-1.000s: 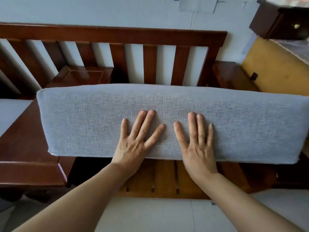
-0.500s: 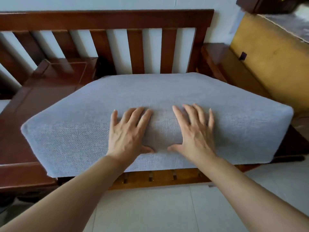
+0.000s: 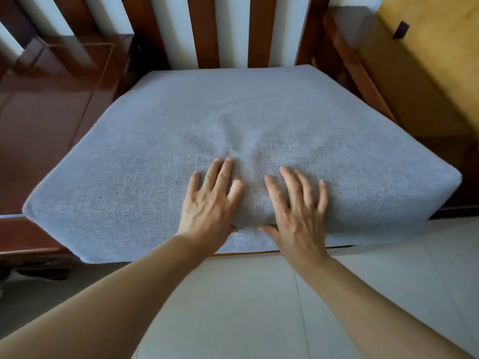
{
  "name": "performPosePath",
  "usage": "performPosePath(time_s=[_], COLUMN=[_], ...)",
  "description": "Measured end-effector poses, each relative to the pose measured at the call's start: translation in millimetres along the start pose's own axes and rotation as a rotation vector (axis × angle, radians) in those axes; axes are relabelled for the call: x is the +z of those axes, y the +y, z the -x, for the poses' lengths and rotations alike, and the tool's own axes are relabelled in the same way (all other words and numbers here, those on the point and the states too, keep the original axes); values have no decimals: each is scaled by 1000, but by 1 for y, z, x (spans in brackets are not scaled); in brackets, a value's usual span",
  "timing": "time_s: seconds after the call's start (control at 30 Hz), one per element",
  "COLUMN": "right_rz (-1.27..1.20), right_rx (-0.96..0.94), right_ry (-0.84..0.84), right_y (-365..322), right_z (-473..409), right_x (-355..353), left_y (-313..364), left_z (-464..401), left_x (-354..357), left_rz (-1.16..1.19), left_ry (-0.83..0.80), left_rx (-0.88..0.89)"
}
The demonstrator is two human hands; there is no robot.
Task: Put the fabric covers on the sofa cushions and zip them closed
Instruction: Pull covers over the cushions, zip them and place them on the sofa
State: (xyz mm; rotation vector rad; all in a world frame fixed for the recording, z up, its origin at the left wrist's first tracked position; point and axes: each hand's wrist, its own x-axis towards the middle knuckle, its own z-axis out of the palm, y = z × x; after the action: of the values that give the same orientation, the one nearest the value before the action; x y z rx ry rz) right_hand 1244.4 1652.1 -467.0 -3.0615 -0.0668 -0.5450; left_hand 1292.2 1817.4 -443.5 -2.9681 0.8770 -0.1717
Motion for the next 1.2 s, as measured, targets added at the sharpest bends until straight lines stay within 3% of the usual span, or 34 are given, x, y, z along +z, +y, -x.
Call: performPosePath(time_s=[0.47, 0.53, 0.67, 0.73, 0.87, 1.0, 1.2], right_rz=[25, 44, 24, 2, -19, 58, 75], right_rx=[-21, -12, -10, -19, 15, 11, 6], right_ry=[-30, -143, -582, -711, -631, -673, -733], right_y=[2, 6, 18, 25, 26, 40, 48], right_z=[46, 49, 56, 61, 57, 42, 33], right_x=[59, 74, 103, 110, 105, 111, 130], left_y=[14, 18, 39, 45, 19, -13, -6], left_z=[19, 24, 40, 44, 38, 37, 19], left_x=[66, 83, 132, 144, 140, 146, 155], left_rz=[24, 49, 76, 118, 76, 90, 39], left_ry=[-43, -99, -222, -228, -276, -461, -580], left_rx=[62, 50, -2, -28, -97, -325, -302])
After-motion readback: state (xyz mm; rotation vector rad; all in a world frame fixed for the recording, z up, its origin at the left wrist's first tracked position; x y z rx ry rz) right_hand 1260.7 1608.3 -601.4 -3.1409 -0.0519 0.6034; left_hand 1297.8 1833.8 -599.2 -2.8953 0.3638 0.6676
